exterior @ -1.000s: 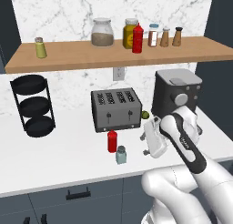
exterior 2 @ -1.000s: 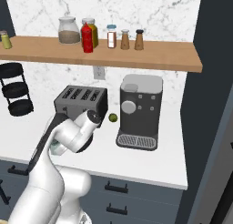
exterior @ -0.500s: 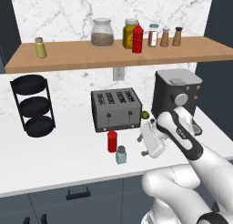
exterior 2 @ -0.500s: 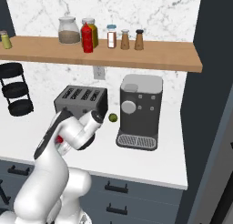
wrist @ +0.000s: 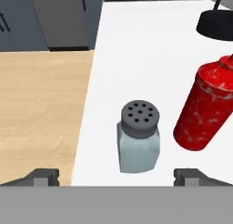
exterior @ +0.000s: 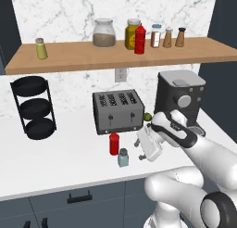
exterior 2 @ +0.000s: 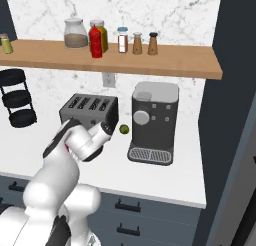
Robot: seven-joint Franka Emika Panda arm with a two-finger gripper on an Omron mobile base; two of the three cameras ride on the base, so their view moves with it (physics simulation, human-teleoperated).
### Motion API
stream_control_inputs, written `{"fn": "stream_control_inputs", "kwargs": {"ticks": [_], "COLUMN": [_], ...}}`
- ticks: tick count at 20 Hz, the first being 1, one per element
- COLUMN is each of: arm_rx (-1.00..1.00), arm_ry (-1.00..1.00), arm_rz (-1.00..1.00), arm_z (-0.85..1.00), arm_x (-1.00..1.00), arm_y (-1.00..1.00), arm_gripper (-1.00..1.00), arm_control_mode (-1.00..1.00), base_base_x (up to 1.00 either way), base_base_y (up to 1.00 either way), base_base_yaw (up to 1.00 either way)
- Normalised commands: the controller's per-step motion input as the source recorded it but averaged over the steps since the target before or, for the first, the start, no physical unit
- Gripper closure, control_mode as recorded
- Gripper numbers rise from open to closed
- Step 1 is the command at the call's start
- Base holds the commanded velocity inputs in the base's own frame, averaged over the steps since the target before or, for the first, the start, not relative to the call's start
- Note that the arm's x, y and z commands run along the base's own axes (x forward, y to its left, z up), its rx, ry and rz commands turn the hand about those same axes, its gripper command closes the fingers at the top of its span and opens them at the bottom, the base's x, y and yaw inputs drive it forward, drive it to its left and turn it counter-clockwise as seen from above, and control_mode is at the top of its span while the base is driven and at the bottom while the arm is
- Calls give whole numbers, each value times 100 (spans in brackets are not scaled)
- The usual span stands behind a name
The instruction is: Put the shaker and condiment bottle from the counter next to their counterparts in the cabinet.
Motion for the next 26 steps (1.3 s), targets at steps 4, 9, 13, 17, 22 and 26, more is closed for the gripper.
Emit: {"fn": "stream_control_inputs", "kwargs": {"ticks": [4,9,13,17,22,26], "arm_rx": [3,2,0,0,5,10], "arm_ry": [0,0,0,0,0,1], "arm_rz": [0,0,0,0,0,0], "arm_z": [-36,-32,-28,-13,-2,-2], "arm_x": [0,0,2,6,0,0], "arm_y": [25,13,1,1,9,10], "arm_gripper": [-100,-100,-100,-100,-100,-100], "arm_control_mode": [-100,-100,-100,-100,-100,-100], "base_base_x": [0,0,0,0,0,0], "base_base_y": [0,0,0,0,0,0], "base_base_yaw": [0,0,0,0,0,0]}}
